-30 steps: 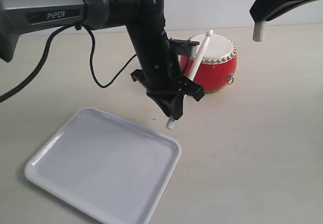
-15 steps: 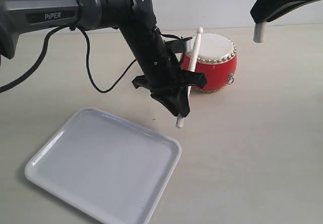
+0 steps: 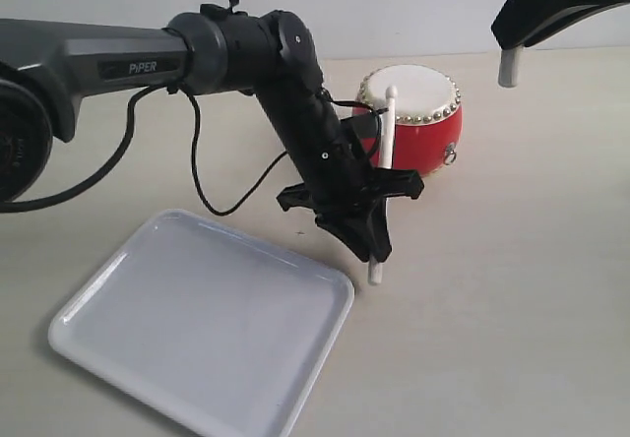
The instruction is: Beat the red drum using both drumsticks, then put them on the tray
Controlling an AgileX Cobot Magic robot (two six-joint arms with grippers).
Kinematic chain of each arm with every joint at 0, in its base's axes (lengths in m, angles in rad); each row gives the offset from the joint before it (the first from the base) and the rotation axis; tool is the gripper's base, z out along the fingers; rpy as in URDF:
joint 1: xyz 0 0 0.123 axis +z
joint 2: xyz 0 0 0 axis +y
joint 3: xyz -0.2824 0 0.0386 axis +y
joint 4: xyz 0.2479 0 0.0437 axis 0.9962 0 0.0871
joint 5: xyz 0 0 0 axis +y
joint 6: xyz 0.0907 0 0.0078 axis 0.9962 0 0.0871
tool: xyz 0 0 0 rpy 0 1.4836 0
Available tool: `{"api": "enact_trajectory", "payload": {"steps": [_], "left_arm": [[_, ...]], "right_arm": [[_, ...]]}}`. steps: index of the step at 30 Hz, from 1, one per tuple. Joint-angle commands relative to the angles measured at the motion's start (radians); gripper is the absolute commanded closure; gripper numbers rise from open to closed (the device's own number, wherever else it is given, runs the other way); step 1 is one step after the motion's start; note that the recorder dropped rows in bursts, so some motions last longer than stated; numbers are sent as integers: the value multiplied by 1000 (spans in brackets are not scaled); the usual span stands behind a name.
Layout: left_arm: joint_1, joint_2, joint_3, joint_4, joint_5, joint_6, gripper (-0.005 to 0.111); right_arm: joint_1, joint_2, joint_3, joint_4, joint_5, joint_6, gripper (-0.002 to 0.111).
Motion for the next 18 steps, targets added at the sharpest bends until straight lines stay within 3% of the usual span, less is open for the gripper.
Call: {"api": "enact_trajectory", "payload": {"steps": [1,7,11,14,18], "left_arm": [[-4,-13,-13,-47,-1,19,107],[3,-205,-17,-50,-1,120,107],[17,-339,52,-57,-1,159,107],[52,-437,173,-57,-1,194,107],[136,-589,451,-98,-35,260,107]], "right_arm": [[-1,-12,-4,-6,5,1,108],[-1,-12,-4,-46,3,1,108],[-1,-12,-4,-48,3,1,108],[-1,-12,-4,-40,5,1,108],[1,-12,-1,42,5,-36,108]]}}
